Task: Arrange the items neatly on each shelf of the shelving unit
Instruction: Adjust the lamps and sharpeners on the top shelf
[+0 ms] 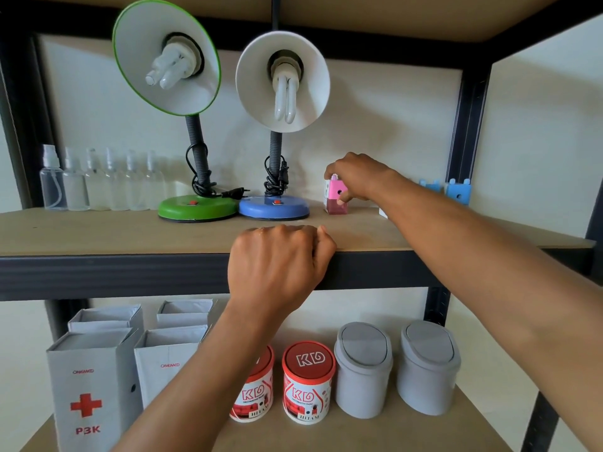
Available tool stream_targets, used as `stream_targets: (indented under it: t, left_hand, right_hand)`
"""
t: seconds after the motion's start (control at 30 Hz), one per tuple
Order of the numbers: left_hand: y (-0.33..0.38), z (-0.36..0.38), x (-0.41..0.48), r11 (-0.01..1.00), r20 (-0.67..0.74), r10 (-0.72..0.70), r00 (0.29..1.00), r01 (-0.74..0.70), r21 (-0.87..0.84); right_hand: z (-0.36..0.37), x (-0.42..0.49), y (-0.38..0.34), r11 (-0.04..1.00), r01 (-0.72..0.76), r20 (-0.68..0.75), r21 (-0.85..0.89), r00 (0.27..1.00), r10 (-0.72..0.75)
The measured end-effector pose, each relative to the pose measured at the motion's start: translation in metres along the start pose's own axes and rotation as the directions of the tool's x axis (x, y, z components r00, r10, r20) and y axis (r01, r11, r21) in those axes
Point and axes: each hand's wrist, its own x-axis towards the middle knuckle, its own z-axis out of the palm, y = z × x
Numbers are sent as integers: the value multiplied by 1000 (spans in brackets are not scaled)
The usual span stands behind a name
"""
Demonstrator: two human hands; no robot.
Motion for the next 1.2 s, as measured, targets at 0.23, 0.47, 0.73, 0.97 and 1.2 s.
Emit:
stream_targets:
  t: [0.23, 0.47, 0.73, 0.97, 1.2]
  left_hand:
    - [5, 1, 3, 1000, 54, -8, 999, 9, -12]
    - [74, 7, 14, 996, 30, 3, 1000, 0, -85]
    - [100, 27, 11, 995, -27, -56, 998, 53, -89]
    - [98, 30, 10, 996, -56, -60, 997, 56, -65]
    - [98, 32, 8, 997, -62, -52, 997, 48, -65]
  right_hand:
    - [-20, -20, 19, 997, 2, -49, 83, 999, 2]
    - [-63, -79, 84, 965, -38, 26, 260, 999, 32]
    - [-42, -104, 98, 992, 77, 78, 95, 993, -84]
    - [-37, -87, 96, 958, 188, -34, 218, 982, -185]
    - [-35, -82, 97, 925, 198, -48, 323, 980, -193]
